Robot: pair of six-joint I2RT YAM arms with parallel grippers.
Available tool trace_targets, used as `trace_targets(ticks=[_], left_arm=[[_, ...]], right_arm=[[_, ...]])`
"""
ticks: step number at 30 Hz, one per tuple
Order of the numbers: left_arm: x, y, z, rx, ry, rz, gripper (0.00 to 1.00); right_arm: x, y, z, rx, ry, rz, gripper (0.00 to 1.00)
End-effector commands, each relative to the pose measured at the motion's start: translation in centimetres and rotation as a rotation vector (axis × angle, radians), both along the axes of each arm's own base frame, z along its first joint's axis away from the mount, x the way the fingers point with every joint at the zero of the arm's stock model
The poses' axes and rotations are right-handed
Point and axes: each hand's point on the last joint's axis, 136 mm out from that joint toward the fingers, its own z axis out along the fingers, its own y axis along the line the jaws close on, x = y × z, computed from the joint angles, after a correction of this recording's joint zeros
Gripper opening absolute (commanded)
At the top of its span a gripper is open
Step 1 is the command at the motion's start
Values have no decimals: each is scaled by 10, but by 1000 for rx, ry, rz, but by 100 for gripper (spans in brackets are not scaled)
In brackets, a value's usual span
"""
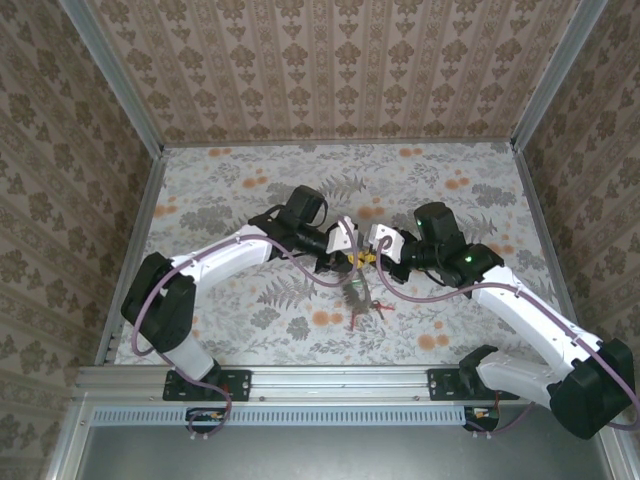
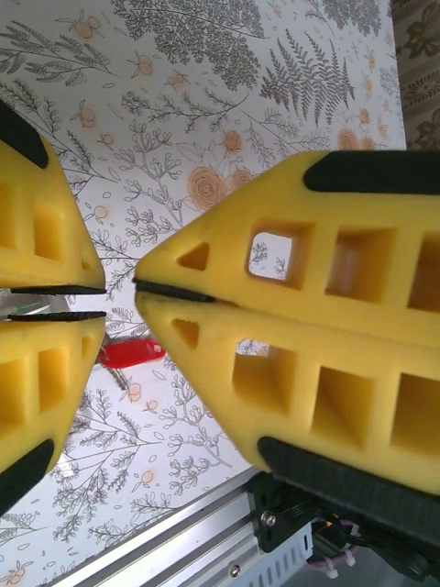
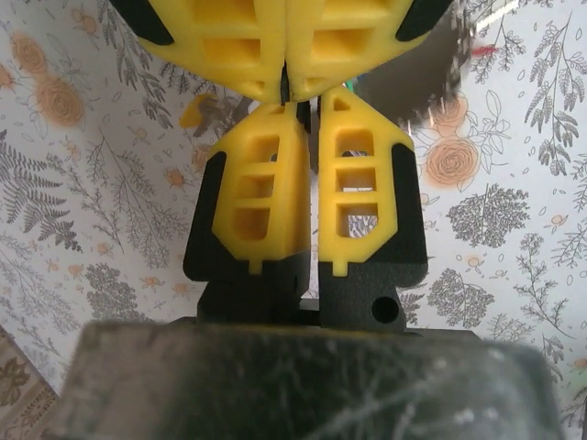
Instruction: Put the keys on the keyring
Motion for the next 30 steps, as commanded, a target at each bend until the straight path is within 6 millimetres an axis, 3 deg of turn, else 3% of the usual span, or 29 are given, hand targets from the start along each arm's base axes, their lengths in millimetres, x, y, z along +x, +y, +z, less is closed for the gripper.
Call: trace_targets(ticks=[1,5,8,13,16,21,24,30], left_arm=[[2,-4,8,-13,-14,-1,8],[14,5,0,2,-18,58,5],[35,27,0,-9,18,159,7],[77,77,4,-32,91,452,14],[98,117,5,-45,155,648,15],[105,177,-5,-68,252,906,20],[100,202,-15,-71,286,1010,25],[95,235,-38,-52,394,1200,37]], right_arm=[[-2,6,10,32,-29,30,0],[13,-6,0,11,-36,-77,0],[10,-7,-9,1,-16,-59,11],[-7,14,-24,-9,-5,93,21],[-16,38,-34,-71,-38,203,24],[-19,80,-58,-181,-57,360,31],[-18,100,-80,-268,-78,439,38],[-17,126,-121,-445,-109,584,39]])
